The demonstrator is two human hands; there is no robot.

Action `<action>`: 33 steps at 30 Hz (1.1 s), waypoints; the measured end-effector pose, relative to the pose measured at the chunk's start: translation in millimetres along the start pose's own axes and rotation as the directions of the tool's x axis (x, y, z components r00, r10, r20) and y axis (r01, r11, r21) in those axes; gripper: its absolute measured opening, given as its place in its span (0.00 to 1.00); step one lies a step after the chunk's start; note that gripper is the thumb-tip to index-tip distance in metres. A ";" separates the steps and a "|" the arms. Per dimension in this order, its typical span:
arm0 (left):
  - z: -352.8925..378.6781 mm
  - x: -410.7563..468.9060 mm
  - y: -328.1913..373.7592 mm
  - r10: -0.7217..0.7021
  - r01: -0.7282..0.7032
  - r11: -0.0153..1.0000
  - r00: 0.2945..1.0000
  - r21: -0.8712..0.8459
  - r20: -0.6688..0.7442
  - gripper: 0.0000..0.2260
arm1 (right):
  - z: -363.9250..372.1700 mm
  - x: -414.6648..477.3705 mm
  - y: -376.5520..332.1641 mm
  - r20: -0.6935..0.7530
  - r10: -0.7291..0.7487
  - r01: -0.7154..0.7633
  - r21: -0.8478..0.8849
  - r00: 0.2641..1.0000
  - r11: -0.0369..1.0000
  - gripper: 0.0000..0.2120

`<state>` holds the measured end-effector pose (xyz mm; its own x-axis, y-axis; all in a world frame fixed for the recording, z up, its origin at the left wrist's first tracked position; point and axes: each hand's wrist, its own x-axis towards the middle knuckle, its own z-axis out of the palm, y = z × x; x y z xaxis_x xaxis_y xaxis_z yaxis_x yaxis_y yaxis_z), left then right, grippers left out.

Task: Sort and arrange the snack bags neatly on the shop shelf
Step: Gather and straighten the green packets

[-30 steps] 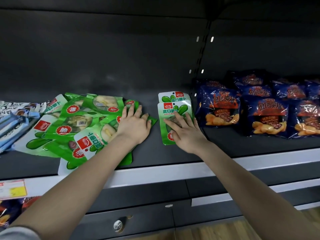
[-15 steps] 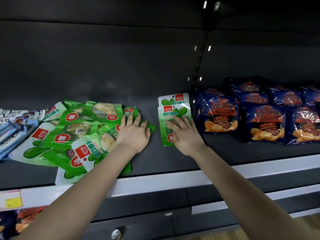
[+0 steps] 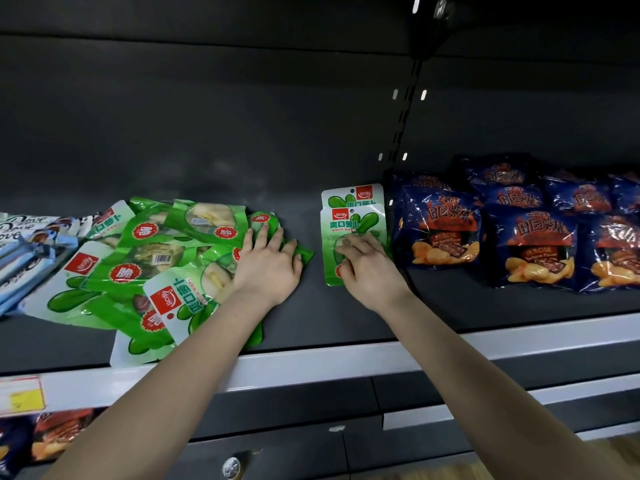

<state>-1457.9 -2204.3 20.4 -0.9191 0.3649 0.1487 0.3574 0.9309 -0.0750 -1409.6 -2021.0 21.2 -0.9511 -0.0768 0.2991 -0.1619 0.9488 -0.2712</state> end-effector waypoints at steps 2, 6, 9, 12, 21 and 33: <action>0.1 0.5 -0.1 0.000 0.000 1.000 1.000 -0.001 0.000 0.23 | -0.1 0.6 1.5 0.021 -0.014 0.013 0.007 1.000 1.000 0.18; 0.9 -0.4 -0.7 -0.002 0.002 1.000 1.000 -0.004 -0.002 0.23 | -1.2 -1.4 4.6 0.056 -0.022 0.021 0.015 0.998 1.000 0.20; -2.3 -1.0 0.0 0.001 -0.002 1.000 1.000 -0.013 -0.007 0.22 | -2.9 -2.3 1.0 -0.010 -0.065 0.065 0.031 0.998 0.997 0.19; -12.4 -1.3 -0.9 0.015 -0.018 0.997 0.999 -0.079 -0.034 0.21 | -4.7 -0.3 -5.0 -0.033 -0.148 0.149 0.006 0.988 0.989 0.18; -43.4 -20.1 -43.5 -0.060 0.039 0.990 0.986 -0.135 -0.157 0.21 | 0.3 28.9 -50.8 -0.085 -0.218 0.224 0.064 0.972 0.973 0.19; -35.8 -74.6 -112.2 -0.271 0.259 0.952 0.961 -0.165 -0.058 0.21 | 33.2 58.6 -128.4 -0.007 -0.352 0.350 0.112 0.936 0.930 0.28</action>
<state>-1423.6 -2335.4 53.0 -0.9703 0.0990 0.2208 0.1299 0.9830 0.1301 -1453.2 -2157.6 43.1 -0.8315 -0.4034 0.3818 -0.5131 0.8212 -0.2498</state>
